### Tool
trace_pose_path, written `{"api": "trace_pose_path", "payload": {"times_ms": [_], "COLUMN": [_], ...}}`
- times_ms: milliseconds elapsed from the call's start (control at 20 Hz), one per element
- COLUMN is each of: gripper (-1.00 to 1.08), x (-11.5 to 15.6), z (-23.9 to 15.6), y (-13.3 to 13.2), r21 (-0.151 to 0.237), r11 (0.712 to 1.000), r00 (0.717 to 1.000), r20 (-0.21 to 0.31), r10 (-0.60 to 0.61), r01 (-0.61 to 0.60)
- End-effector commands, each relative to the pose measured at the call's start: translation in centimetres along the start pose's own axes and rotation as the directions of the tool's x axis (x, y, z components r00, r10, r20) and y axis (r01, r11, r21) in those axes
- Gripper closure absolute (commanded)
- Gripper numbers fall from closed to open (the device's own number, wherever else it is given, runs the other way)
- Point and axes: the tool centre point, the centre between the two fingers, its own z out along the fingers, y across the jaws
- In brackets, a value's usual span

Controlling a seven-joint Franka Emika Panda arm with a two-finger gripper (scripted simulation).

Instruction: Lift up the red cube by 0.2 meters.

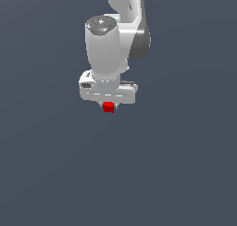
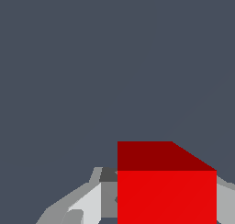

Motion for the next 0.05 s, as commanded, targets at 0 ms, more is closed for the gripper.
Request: {"api": "trace_pose_path", "payload": {"times_ms": [0], "gripper": [1.08], "x": [0.00], "z": [-0.30], "y": [0.01], "r21": [0.000], "r11": [1.000], "r00": [1.000], "r20": [0.000], "r10": [0.000], "r01": [0.000]}}
